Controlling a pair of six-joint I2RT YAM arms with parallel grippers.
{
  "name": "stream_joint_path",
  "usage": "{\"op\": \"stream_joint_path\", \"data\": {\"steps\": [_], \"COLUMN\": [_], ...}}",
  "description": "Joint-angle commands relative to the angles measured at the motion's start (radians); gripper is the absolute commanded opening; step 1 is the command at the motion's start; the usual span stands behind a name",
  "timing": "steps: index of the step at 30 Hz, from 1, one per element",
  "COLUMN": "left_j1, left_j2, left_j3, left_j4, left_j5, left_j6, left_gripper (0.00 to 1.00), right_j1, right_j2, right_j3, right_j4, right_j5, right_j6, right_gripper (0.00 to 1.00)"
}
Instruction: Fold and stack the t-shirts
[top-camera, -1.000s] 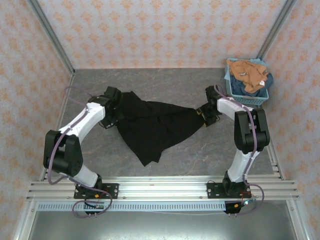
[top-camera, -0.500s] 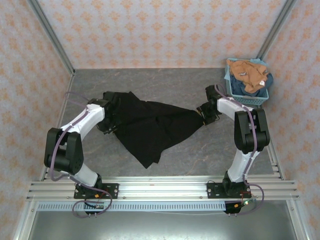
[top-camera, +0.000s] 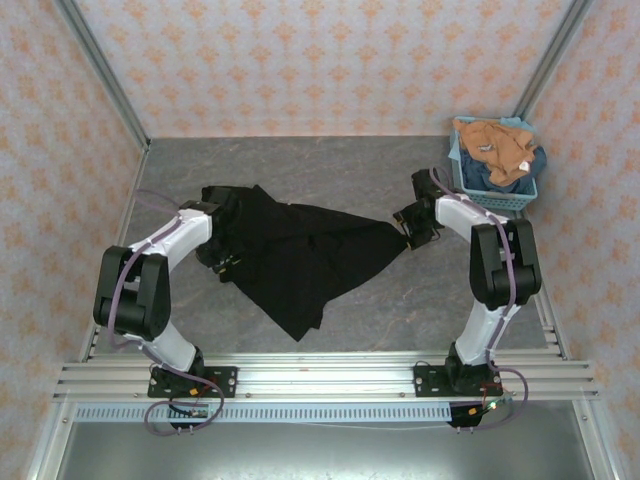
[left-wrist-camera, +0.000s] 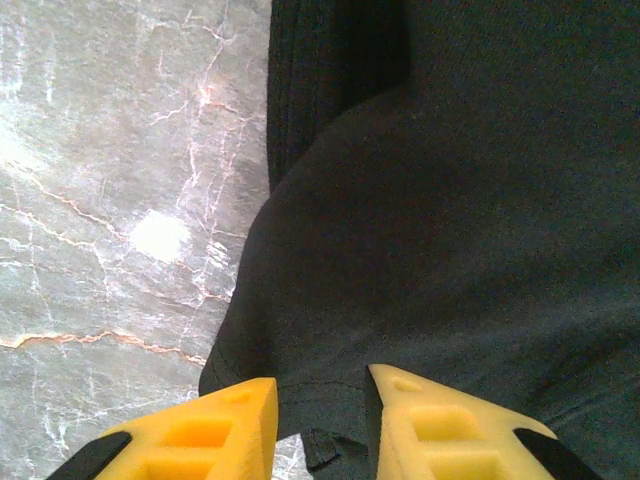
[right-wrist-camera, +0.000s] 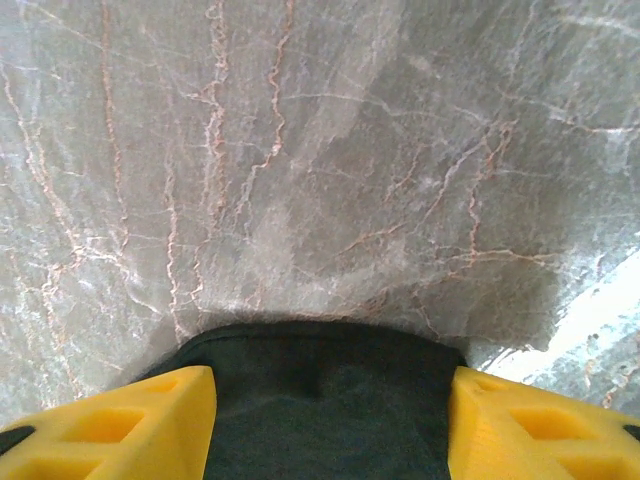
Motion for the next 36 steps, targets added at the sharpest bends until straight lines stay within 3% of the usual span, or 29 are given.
{"op": "stream_joint_path", "data": {"steps": [1,4,9,16,28,36], "left_j1": [0.013,0.013,0.025,0.047,0.048,0.047], "left_j2": [0.011,0.01,-0.034,-0.042,-0.078,-0.122], "left_j3": [0.003,0.001,-0.068,-0.138,-0.118,-0.039], "left_j4": [0.006,-0.011,-0.006,0.114,0.057,-0.052], "left_j5": [-0.021,-0.041,-0.069,0.016,-0.037,-0.061], "left_j6": [0.014,0.019,0.051,0.054,0.048,0.033], "left_gripper": [0.25,0.23,0.4,0.41,0.0,0.0], "right_j1": [0.001,0.001,0.006,0.018,0.02,0.02], "right_j2": [-0.038,-0.041,-0.047,-0.047,-0.042,-0.027], "right_j3": [-0.017,-0.014,-0.013,-0.011,-0.008,-0.003], "right_j4": [-0.033,-0.038,-0.032,-0.031,-0.032,-0.028], "right_j5": [0.017,0.016,0.003,-0.002,0.009,0.009], "right_j6": [-0.013,-0.019,-0.025,-0.031,-0.034,-0.033], "right_gripper": [0.6,0.6,0.62,0.62,0.62,0.62]}}
